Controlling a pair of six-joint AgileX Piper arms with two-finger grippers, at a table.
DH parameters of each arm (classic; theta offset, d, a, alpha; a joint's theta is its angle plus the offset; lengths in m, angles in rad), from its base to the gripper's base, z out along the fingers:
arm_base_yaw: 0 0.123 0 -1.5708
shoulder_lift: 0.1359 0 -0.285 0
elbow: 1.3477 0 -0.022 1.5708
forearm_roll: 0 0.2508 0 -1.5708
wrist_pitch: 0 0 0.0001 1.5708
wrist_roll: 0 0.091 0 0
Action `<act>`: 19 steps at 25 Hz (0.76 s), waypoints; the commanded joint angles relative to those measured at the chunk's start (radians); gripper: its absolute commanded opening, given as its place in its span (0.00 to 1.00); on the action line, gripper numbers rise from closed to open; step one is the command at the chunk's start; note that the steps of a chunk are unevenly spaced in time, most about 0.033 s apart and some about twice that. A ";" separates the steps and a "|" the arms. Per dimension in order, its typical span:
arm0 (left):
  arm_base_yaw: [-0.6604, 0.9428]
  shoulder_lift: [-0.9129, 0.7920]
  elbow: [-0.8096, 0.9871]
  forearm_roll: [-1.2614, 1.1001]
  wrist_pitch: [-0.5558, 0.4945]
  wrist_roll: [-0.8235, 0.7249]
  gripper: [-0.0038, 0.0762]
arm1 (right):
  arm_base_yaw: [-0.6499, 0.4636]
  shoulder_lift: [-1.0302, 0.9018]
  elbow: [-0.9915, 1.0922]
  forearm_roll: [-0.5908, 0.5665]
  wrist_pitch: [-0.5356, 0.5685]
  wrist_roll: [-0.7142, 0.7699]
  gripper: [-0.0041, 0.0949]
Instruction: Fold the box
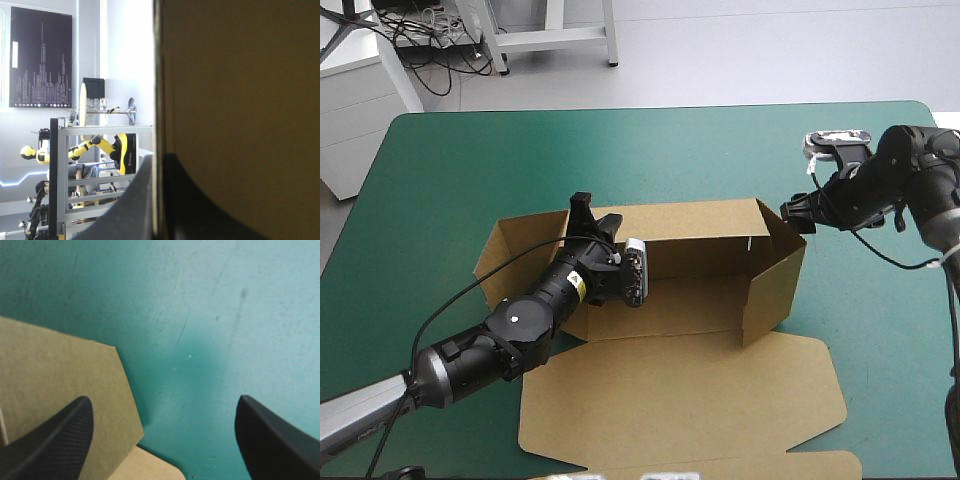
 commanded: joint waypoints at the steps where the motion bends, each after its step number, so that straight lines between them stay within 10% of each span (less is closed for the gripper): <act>1: -0.008 -0.034 -0.029 0.030 0.019 -0.013 0.04 | -0.011 -0.106 0.062 0.069 -0.088 -0.063 0.76; 12: -0.008 -0.034 -0.029 0.032 -0.017 -0.008 0.04 | -0.011 -0.335 0.419 0.274 -0.359 -0.415 0.76; 19: -0.008 -0.034 -0.029 0.032 -0.017 0.022 0.04 | -0.011 -0.355 0.484 0.342 -0.312 -0.539 0.76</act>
